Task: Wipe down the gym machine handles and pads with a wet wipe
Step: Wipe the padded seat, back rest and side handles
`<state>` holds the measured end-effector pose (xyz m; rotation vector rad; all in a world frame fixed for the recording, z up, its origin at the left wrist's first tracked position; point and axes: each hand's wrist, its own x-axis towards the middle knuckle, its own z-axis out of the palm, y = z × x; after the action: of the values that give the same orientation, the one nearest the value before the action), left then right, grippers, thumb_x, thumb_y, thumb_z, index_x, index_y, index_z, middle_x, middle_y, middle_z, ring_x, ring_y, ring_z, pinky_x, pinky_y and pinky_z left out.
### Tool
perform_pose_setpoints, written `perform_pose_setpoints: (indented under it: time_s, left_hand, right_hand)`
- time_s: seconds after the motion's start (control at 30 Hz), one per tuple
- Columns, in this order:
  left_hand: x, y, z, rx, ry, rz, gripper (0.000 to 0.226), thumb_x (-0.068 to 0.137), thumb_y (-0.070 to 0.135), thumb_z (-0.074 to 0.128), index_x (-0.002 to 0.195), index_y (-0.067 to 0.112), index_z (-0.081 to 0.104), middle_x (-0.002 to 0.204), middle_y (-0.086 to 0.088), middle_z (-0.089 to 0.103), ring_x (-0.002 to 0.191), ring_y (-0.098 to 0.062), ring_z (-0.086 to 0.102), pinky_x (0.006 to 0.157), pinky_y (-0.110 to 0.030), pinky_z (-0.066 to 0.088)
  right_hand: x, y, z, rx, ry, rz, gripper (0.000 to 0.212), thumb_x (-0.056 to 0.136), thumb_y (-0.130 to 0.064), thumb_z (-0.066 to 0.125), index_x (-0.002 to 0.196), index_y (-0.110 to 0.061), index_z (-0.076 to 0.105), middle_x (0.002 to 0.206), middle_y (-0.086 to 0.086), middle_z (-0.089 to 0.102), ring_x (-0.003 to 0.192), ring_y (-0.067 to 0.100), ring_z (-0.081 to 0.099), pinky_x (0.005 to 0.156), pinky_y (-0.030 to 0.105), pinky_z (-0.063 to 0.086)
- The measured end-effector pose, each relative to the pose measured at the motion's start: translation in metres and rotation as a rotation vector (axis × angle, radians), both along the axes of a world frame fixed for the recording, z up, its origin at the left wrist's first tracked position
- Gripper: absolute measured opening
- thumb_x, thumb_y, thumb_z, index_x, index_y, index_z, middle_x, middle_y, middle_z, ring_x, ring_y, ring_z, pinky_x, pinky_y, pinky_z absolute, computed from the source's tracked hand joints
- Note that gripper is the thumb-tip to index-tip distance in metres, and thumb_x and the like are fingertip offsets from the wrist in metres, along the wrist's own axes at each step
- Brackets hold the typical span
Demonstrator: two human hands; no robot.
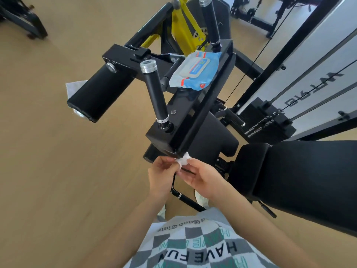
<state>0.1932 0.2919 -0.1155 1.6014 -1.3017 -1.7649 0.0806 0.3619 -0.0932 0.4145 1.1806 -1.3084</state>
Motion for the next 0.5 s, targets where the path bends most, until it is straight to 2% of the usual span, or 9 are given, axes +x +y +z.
perform_pose_setpoints:
  time_s: [0.1, 0.17, 0.23, 0.33, 0.4, 0.5]
  left_hand:
    - [-0.009, 0.004, 0.003, -0.026, -0.035, 0.046, 0.020, 0.071, 0.015, 0.082, 0.086, 0.012, 0.070, 0.084, -0.001, 0.074, 0.086, -0.022, 0.072, 0.077, -0.036, 0.060]
    - [-0.014, 0.006, 0.010, -0.029, -0.066, 0.109, 0.025, 0.069, 0.017, 0.083, 0.087, 0.011, 0.067, 0.084, 0.000, 0.073, 0.085, -0.019, 0.071, 0.075, -0.034, 0.058]
    - [-0.018, 0.010, 0.017, -0.048, -0.077, 0.204, 0.019, 0.074, 0.008, 0.078, 0.089, 0.009, 0.066, 0.084, 0.001, 0.071, 0.083, -0.016, 0.068, 0.073, -0.030, 0.054]
    - [-0.014, 0.013, 0.023, -0.113, -0.067, 0.328, 0.016, 0.082, 0.002, 0.069, 0.095, 0.010, 0.067, 0.092, 0.000, 0.071, 0.084, -0.014, 0.065, 0.077, -0.035, 0.054]
    - [-0.011, 0.014, 0.026, -0.165, -0.045, 0.384, 0.019, 0.086, 0.007, 0.071, 0.103, 0.014, 0.067, 0.101, 0.000, 0.072, 0.090, -0.014, 0.067, 0.086, -0.041, 0.057]
    - [-0.017, 0.014, 0.035, -0.228, 0.023, 0.435, 0.030, 0.088, 0.019, 0.074, 0.118, 0.020, 0.066, 0.115, 0.005, 0.072, 0.103, -0.016, 0.068, 0.091, -0.038, 0.057]
  right_hand:
    - [-0.019, -0.003, 0.002, -0.117, -0.057, 0.134, 0.032, 0.104, -0.014, 0.049, 0.131, 0.001, 0.061, 0.125, 0.022, 0.069, 0.109, 0.033, 0.070, 0.093, 0.042, 0.057]
    - [-0.030, -0.009, 0.005, -0.134, -0.083, 0.177, 0.034, 0.105, -0.016, 0.048, 0.133, -0.002, 0.059, 0.127, 0.021, 0.068, 0.112, 0.035, 0.069, 0.094, 0.046, 0.056]
    - [-0.041, -0.014, 0.006, -0.145, -0.114, 0.218, 0.037, 0.105, -0.020, 0.047, 0.136, -0.001, 0.058, 0.131, 0.022, 0.066, 0.118, 0.036, 0.066, 0.099, 0.049, 0.054]
    - [-0.059, -0.019, 0.009, -0.148, -0.171, 0.239, 0.044, 0.107, -0.029, 0.042, 0.137, -0.001, 0.058, 0.133, 0.023, 0.065, 0.127, 0.039, 0.060, 0.110, 0.052, 0.046]
    - [-0.075, -0.018, 0.011, -0.138, -0.194, 0.227, 0.048, 0.108, -0.035, 0.037, 0.135, -0.002, 0.058, 0.130, 0.022, 0.067, 0.125, 0.039, 0.062, 0.110, 0.052, 0.045]
    - [-0.104, -0.016, 0.012, -0.153, -0.201, 0.171, 0.049, 0.107, -0.038, 0.037, 0.136, -0.004, 0.056, 0.129, 0.020, 0.068, 0.123, 0.038, 0.063, 0.113, 0.052, 0.040]
